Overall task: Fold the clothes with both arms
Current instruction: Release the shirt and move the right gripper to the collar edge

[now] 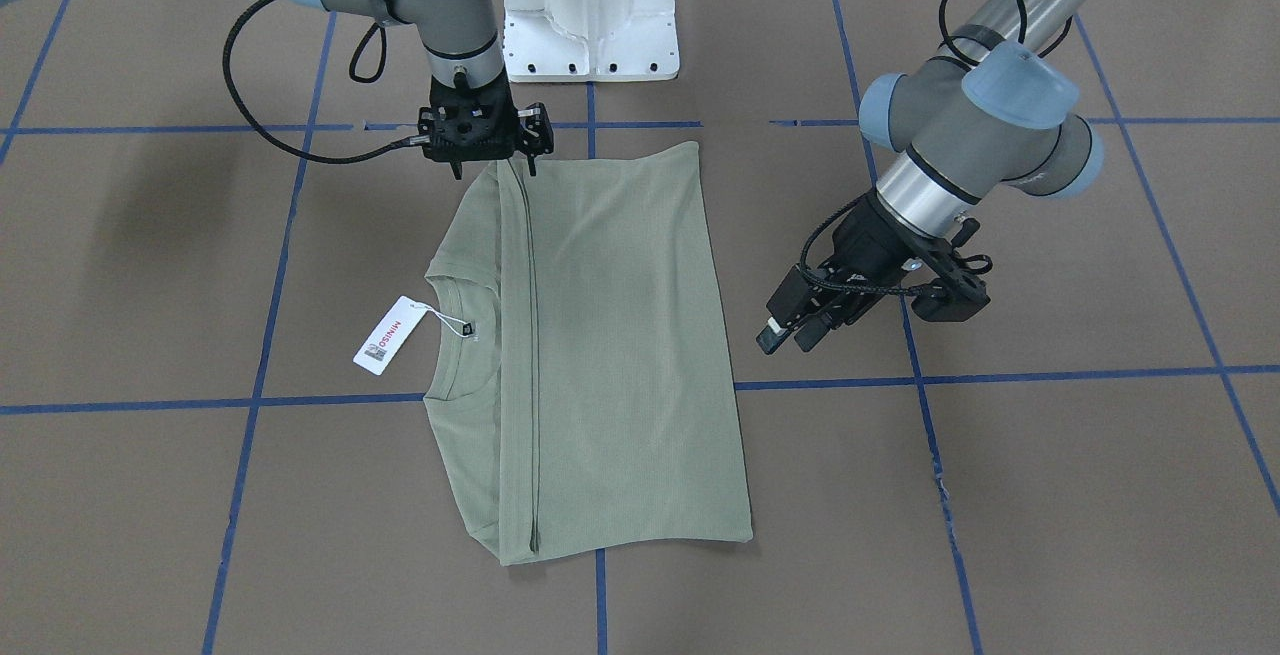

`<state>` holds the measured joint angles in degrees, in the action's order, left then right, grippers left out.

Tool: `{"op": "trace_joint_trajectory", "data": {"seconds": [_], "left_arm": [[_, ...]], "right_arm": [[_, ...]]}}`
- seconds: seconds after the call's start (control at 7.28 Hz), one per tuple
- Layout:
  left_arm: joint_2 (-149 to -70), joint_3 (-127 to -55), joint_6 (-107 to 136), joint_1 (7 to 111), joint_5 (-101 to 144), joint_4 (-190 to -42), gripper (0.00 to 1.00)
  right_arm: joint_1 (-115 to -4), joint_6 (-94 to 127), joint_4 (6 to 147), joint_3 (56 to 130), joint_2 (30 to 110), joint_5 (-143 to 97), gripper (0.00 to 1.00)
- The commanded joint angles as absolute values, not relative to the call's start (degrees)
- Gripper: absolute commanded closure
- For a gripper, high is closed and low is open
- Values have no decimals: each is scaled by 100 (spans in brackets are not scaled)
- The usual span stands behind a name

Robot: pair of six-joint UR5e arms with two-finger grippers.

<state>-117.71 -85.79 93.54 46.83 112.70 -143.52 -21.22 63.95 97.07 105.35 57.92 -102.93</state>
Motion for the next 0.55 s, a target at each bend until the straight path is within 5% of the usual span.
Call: {"op": "trace_joint_trajectory", "data": {"seconds": [0.0, 0.41], "left_arm": [[-11760, -8465, 9334, 4676, 11241, -14387, 32], [-11777, -8446, 9334, 4667, 11241, -14396, 32]], "right_arm": [[-2118, 5364, 9861, 9776, 5240, -10572, 1], [-2127, 4818, 10053, 9764, 5475, -10670, 4]]}}
